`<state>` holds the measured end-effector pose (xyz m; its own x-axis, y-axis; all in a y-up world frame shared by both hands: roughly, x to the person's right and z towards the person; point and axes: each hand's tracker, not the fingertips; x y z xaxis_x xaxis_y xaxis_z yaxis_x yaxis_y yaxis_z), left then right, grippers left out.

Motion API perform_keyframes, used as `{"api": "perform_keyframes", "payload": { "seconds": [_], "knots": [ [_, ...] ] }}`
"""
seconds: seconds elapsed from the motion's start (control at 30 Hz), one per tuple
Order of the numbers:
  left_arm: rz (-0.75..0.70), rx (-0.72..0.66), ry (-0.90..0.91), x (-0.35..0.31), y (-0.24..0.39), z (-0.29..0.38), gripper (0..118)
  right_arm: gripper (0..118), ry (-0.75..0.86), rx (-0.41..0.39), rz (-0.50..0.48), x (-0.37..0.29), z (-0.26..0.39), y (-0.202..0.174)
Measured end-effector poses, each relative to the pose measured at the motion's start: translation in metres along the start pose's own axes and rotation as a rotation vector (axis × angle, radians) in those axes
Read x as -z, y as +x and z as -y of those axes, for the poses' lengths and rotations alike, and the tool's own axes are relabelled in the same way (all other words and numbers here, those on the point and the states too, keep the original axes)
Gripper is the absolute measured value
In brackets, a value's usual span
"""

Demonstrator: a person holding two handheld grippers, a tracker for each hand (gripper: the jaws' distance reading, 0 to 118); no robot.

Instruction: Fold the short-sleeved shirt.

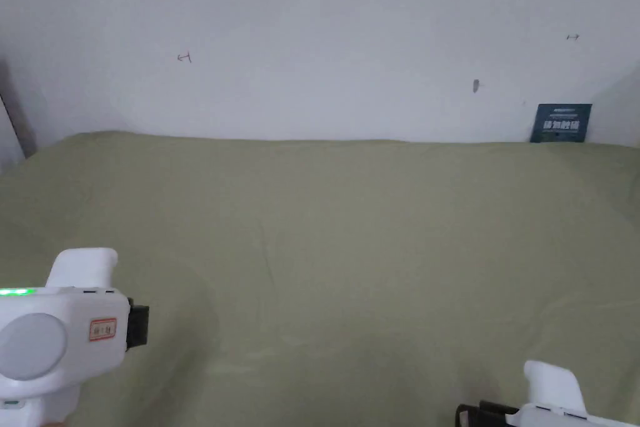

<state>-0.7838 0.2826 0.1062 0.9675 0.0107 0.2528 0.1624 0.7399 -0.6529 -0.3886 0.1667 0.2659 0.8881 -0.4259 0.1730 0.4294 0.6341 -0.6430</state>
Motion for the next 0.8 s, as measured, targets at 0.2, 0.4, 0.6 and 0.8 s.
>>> {"api": "perform_keyframes", "payload": {
  "seconds": [0.2,0.4,0.6,0.8],
  "knots": [
    [-0.029,0.034,0.214,-0.033,0.052,0.004,0,0,0.175,-0.163,0.169,-0.037,-0.017,-0.015],
    [0.022,-0.006,0.315,-0.050,0.092,0.009,0,0,0.407,-0.320,0.276,-0.076,-0.042,-0.051],
    [-0.044,0.023,0.463,-0.073,0.117,0.015,0,0,0.591,-0.400,0.410,-0.099,-0.052,-0.088],
    [-0.017,0.077,0.561,-0.090,0.123,0.020,37,24,0.641,-0.387,0.388,-0.103,-0.050,-0.099]
  ]
}}
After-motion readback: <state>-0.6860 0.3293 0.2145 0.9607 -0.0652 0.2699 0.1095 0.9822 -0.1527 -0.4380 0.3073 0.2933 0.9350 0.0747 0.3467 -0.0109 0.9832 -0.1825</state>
